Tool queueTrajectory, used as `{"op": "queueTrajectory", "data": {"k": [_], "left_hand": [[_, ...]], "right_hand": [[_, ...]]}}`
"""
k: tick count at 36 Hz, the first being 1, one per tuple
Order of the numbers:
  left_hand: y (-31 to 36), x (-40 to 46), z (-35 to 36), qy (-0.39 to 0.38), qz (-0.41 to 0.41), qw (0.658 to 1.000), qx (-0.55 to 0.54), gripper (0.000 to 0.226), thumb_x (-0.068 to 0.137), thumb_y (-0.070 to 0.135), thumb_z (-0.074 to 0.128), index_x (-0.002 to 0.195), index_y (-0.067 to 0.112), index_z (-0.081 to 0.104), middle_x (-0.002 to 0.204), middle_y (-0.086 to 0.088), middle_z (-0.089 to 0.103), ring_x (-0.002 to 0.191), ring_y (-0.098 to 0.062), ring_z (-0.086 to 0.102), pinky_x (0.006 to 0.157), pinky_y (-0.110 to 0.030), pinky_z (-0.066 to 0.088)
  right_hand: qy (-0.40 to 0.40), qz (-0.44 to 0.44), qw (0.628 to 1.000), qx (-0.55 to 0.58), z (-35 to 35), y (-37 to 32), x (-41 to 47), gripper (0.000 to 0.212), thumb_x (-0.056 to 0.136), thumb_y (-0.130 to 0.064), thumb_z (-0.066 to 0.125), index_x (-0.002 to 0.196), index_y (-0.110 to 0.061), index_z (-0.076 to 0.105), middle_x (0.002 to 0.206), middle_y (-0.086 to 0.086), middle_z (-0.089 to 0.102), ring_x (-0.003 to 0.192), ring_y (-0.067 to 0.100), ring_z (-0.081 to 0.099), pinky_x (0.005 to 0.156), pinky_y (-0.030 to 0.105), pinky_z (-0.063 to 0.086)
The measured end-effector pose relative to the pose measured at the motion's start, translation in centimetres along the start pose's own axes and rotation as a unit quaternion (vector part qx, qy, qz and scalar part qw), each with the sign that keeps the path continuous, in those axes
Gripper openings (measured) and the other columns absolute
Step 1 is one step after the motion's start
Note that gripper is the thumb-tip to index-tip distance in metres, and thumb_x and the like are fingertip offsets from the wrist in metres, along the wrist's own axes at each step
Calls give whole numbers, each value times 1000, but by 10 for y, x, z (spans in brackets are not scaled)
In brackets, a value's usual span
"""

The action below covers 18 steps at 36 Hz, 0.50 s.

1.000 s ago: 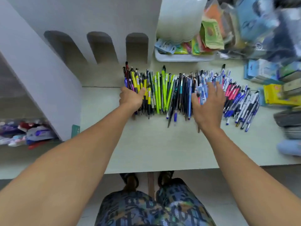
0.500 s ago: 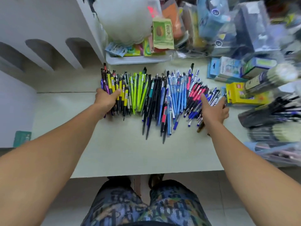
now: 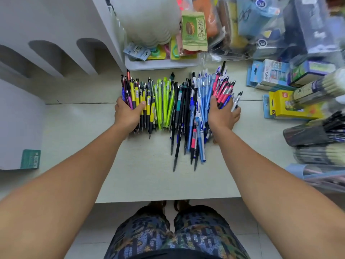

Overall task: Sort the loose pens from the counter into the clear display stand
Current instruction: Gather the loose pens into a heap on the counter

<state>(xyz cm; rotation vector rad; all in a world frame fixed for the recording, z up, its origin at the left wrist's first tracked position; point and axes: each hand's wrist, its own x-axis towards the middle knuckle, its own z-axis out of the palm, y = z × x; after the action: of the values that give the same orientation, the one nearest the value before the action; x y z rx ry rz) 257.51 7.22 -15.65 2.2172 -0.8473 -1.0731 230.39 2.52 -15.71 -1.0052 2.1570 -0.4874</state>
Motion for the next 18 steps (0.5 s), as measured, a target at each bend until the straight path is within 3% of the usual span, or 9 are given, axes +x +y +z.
{"op": "queueTrajectory", "data": {"k": [13,16,18], "left_hand": [[5,4,16,-4,3,1000,11,90,89,56,67,154,13,21,148,-13,36,133,-37,43,112,-54,40],[13,-8,11,-10,4,1000,26,98,91,59,62,160,14,8,161,-14,23,146,-39,27,119,-54,29],[12,-26,5,5,19,999,47,107,90,65,59,161,15,-4,168,-10,9,153,-36,10,123,-52,17]], "right_hand": [[-46,-17,999,5,27,-27,-26,75,100,-63,40,162,-31,11,170,6,-8,157,27,-4,126,51,17],[-63,-35,997,4,14,-23,-31,80,99,-69,33,162,-34,1,170,6,-14,157,27,-9,126,52,7],[-24,-88,995,-35,-2,-7,-46,87,95,-76,30,162,-32,-4,169,7,-17,156,26,-12,126,52,0]]}}
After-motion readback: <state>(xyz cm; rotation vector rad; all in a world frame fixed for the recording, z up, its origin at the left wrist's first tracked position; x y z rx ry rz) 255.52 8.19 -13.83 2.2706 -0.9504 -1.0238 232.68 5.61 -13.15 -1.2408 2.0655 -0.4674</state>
